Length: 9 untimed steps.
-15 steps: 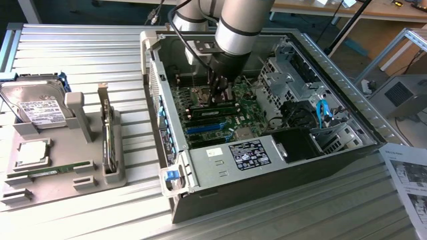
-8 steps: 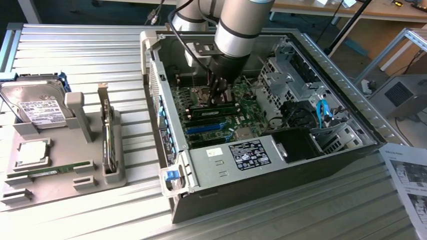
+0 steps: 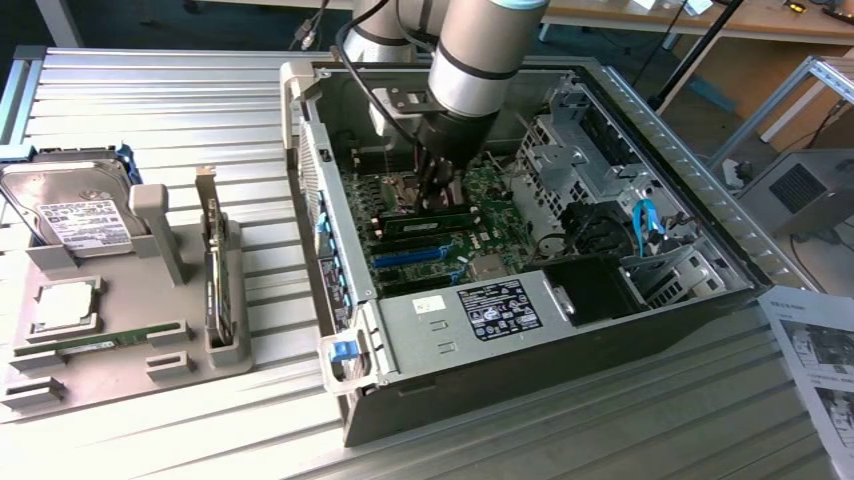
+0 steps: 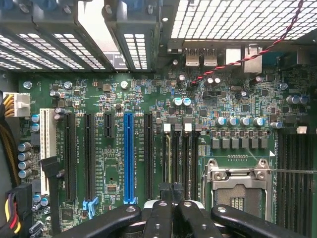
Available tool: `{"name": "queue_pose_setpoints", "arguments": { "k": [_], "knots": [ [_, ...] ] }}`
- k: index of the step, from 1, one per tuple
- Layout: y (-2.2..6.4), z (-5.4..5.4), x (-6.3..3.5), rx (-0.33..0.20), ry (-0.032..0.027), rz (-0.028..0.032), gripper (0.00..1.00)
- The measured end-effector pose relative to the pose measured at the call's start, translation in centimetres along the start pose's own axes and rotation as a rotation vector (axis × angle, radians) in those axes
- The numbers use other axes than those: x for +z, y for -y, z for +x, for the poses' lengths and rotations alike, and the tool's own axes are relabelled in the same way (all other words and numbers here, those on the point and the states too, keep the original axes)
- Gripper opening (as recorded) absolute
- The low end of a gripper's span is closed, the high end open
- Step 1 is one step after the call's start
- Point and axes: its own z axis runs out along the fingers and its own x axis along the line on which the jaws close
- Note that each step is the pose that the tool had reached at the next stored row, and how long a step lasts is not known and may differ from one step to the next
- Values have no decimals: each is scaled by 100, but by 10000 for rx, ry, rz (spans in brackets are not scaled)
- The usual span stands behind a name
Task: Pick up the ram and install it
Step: 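Press down the ram until it locks into place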
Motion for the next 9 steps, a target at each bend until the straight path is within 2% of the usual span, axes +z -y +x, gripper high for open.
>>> {"name": "queue_pose_setpoints", "arguments": {
  "k": [9],
  "knots": [
    [1,1,34,0,3,1,11]
  ]
}}
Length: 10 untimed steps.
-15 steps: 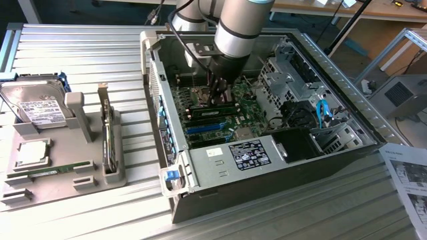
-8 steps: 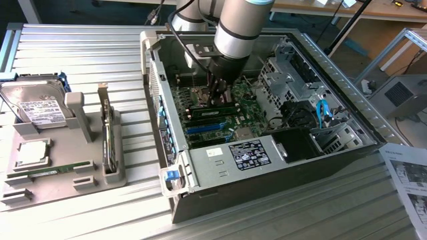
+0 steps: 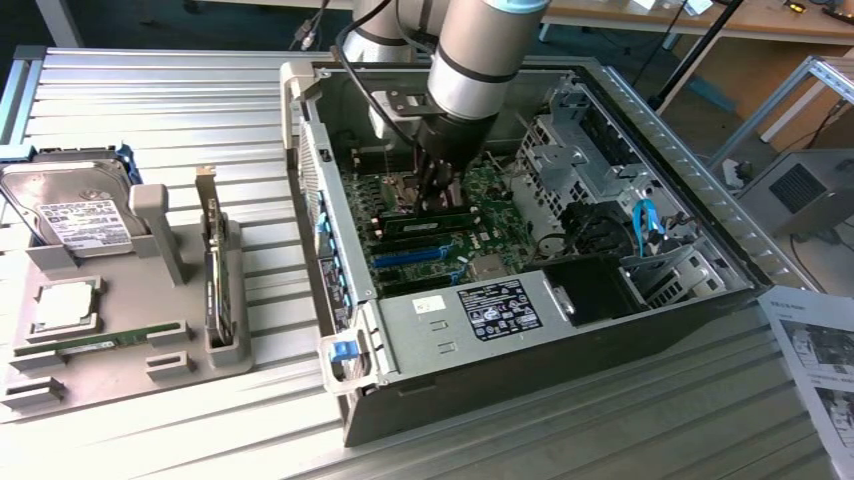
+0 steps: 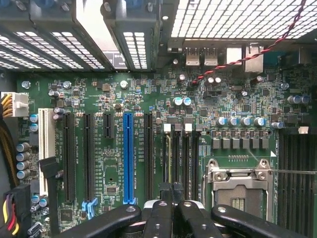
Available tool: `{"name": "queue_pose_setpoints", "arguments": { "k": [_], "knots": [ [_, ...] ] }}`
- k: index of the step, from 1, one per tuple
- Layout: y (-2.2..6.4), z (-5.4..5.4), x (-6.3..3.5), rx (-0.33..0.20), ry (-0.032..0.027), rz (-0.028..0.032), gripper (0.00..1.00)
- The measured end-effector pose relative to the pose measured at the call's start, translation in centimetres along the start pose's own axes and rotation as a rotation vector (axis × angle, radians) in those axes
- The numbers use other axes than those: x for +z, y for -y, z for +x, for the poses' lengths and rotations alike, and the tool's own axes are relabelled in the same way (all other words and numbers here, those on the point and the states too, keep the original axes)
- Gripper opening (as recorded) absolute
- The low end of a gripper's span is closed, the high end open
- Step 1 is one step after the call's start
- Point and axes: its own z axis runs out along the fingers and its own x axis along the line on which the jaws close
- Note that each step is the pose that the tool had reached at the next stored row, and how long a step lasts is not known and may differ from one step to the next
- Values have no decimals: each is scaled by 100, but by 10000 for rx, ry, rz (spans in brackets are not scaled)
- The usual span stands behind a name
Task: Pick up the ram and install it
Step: 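Press down the ram until it locks into place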
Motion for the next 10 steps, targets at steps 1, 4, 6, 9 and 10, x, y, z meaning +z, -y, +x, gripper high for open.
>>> {"name": "queue_pose_setpoints", "arguments": {
  "k": [1,4,6,9,10],
  "knots": [
    [0,0,4,0,-1,0,11],
    [0,1,23,0,-1,0,11],
    [0,1,34,0,-1,0,11],
    [0,2,40,1,-2,-1,11],
    [0,2,40,1,-2,-1,11]
  ]
}}
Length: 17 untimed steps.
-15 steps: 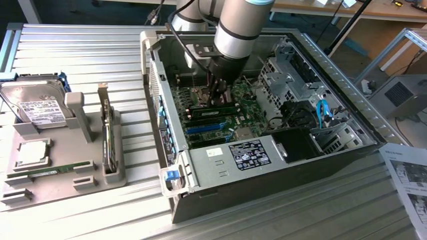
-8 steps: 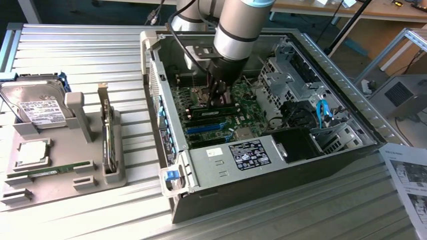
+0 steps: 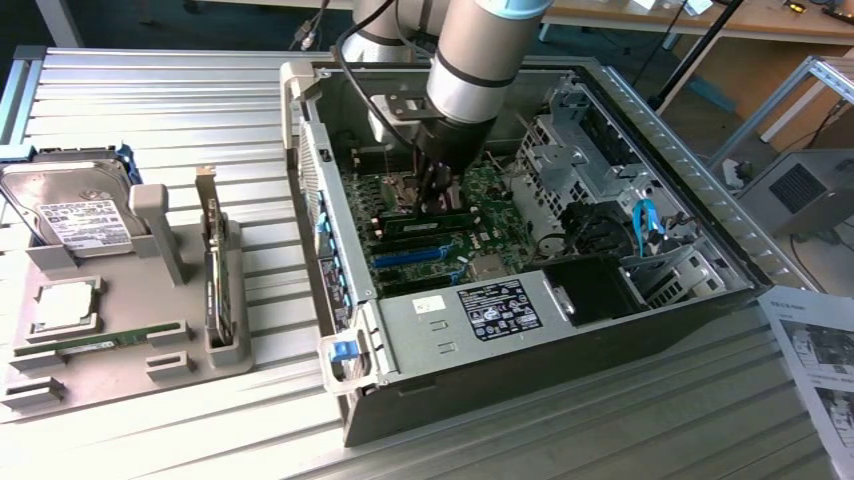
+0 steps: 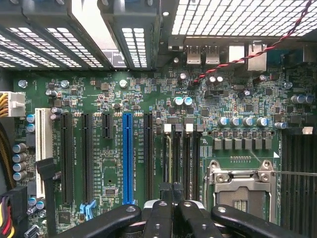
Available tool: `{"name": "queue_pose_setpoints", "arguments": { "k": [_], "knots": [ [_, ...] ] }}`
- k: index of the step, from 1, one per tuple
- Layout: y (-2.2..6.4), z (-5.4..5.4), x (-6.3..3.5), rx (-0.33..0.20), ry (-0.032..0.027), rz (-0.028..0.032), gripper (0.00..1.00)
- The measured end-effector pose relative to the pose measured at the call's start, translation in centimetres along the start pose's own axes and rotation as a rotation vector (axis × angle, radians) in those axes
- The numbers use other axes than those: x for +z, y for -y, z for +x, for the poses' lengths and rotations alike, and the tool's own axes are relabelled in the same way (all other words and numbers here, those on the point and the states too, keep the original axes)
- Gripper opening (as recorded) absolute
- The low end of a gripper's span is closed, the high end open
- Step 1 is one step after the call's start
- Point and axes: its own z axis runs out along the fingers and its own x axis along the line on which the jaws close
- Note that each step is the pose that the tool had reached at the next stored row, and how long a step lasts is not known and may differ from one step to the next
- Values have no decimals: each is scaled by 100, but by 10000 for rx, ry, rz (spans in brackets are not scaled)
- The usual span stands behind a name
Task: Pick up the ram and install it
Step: 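Press down the ram until it locks into place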
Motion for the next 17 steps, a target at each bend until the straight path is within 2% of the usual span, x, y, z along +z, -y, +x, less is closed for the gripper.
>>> {"name": "queue_pose_setpoints", "arguments": {
  "k": [17],
  "knots": [
    [1,1,50,0,2,1,11]
  ]
}}
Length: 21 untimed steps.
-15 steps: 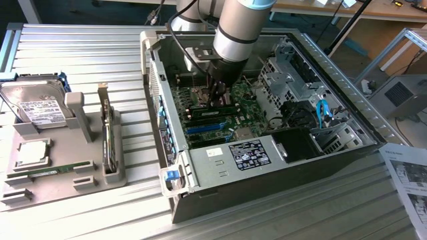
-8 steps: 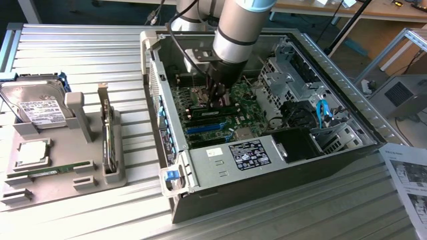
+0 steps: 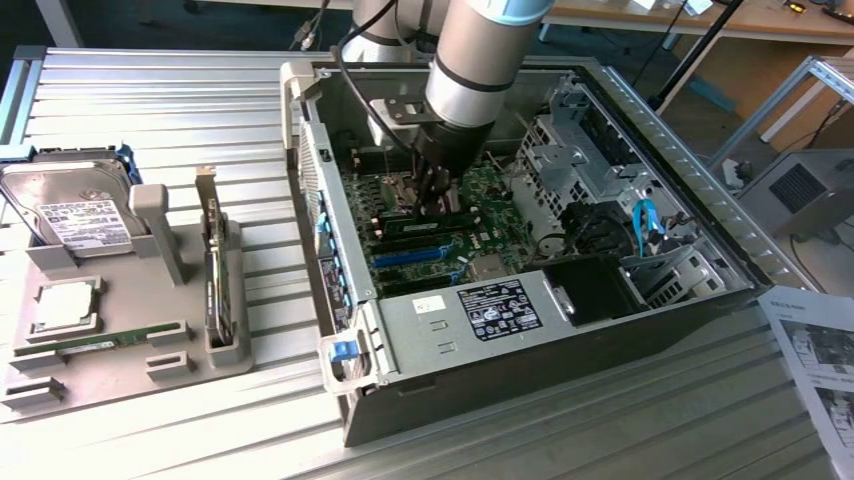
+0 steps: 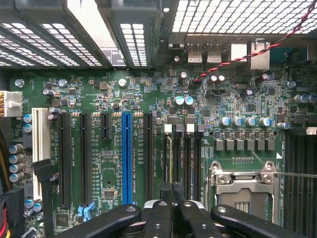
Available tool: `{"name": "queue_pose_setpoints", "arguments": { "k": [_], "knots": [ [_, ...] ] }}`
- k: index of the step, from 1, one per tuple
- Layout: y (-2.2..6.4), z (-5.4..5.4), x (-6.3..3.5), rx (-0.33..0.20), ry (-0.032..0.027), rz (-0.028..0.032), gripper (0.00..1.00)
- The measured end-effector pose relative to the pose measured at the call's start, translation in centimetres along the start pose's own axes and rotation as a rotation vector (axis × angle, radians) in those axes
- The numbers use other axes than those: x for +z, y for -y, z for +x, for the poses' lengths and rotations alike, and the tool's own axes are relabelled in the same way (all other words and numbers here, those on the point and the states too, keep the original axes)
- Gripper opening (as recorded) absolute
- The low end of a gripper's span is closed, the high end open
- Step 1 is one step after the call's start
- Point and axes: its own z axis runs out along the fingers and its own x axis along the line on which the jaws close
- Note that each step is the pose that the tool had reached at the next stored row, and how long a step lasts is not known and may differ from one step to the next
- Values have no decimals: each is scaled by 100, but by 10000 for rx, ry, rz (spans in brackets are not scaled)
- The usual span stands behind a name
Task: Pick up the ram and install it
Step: 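Press down the ram until it locks into place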
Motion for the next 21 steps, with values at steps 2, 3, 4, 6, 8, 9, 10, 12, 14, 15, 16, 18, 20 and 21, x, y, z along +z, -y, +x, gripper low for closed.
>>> {"name": "queue_pose_setpoints", "arguments": {
  "k": [2,3,4,6,8,9,10,12,14,15,16,18,20,21],
  "knots": [
    [0,0,2,0,0,0,11],
    [0,0,4,0,0,0,11],
    [0,0,5,0,0,0,11],
    [0,0,9,0,-1,-1,11],
    [0,1,13,0,-2,-1,11],
    [0,1,16,0,0,0,11],
    [0,1,18,0,-1,0,11],
    [0,1,20,0,-2,-1,11],
    [0,1,21,-1,0,0,11],
    [0,1,22,0,0,0,11],
    [0,1,25,0,1,0,11],
    [0,1,29,0,-1,-1,11],
    [0,1,30,0,-2,-1,11],
    [0,1,30,0,-3,-1,11]
  ]
}}
